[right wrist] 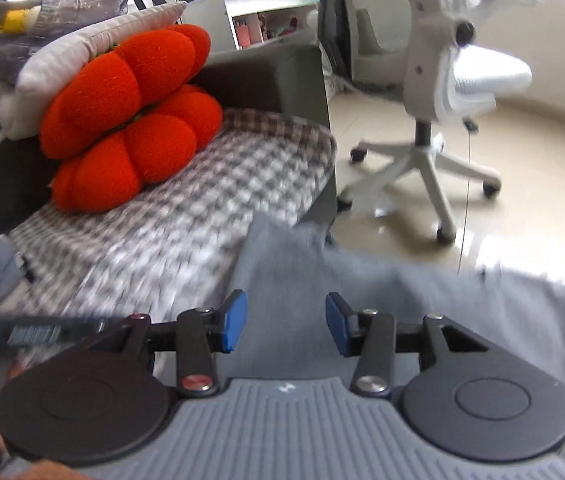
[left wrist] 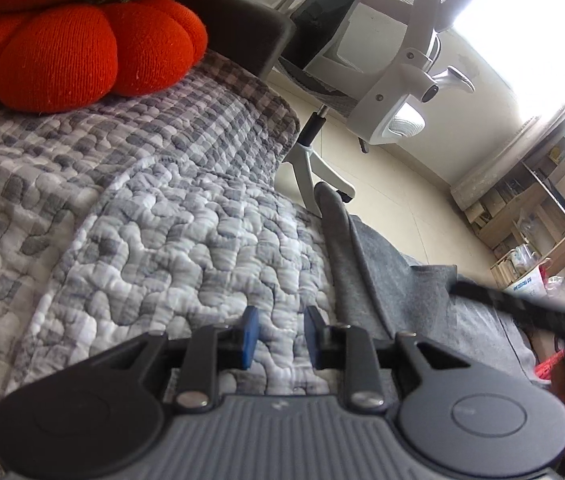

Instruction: Fold clothes

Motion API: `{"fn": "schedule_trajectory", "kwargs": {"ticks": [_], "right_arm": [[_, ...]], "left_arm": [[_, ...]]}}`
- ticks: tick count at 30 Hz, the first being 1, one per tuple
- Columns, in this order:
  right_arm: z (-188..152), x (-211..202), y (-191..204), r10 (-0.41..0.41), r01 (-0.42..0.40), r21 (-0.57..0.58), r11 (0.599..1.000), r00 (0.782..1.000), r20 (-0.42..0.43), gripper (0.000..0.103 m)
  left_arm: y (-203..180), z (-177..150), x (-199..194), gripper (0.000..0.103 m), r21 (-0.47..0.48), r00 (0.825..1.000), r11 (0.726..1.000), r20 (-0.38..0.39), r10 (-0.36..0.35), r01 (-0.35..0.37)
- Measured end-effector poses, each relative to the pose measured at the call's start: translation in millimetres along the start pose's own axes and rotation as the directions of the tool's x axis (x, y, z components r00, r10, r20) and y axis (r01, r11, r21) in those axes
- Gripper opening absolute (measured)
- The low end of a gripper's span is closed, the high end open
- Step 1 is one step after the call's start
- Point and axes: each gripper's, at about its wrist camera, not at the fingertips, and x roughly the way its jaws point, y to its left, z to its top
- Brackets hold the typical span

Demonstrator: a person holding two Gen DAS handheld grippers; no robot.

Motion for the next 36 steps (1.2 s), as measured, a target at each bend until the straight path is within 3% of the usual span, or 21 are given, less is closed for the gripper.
{"fn": "schedule_trajectory", "kwargs": {"ticks": [6,12,15,19,20,24,29,32,36], "right_arm": [[-38,-48,0,-0.012,0.017,0.094,0.995,0.998,-0.055,0.048],[-105,-106,46,0.133,-0.128,0.077,0.989,0.989,-0.059,0.048],[-135,-116,67,0.132,-0.129,0.043,0.991,0.989,-0.069,0.048],[-144,-121,68,0.086,-0.085,0.052,0.995,0.996,-0.012,0.047],[-144,-121,62,0.080,-0.080,0.083,0.993,0.997,0.001,0.047],[-145,-121,40,0.053,-0.059,0.184,0.981,0.998,0.042,0.047],[-147,-113,23,0.024,-0.033,0.249,0.968,0.999,0.039,0.047],[-148,-113,21,0.012,-0.018,0.224,0.975,0.999,0.030,0.047],[-152,-113,16,0.058,-0.062,0.225,0.972,0.998,0.026,0.047]], "left_arm": [[-13,-3,-3,0.029,0.039,1.000,0.999,0.016,-0.010,0.009],[-20,-5,-14,0.030,0.045,0.998,0.998,0.035,-0.047,0.045],[-28,-7,-22,0.032,0.075,0.996,0.995,0.055,-0.073,0.069],[-42,-12,-28,0.039,0.161,0.993,0.984,0.071,-0.091,0.078],[-45,-13,-28,0.044,0.179,0.993,0.981,0.074,-0.093,0.079],[-58,-8,-23,0.082,0.227,0.989,0.970,0.099,-0.110,0.085],[-61,28,6,0.081,0.212,0.993,0.977,0.106,-0.053,0.030],[-66,48,32,0.077,0.235,0.995,0.971,0.076,-0.061,0.041],[-80,61,64,0.068,0.295,0.999,0.955,0.032,-0.038,0.027]]}}
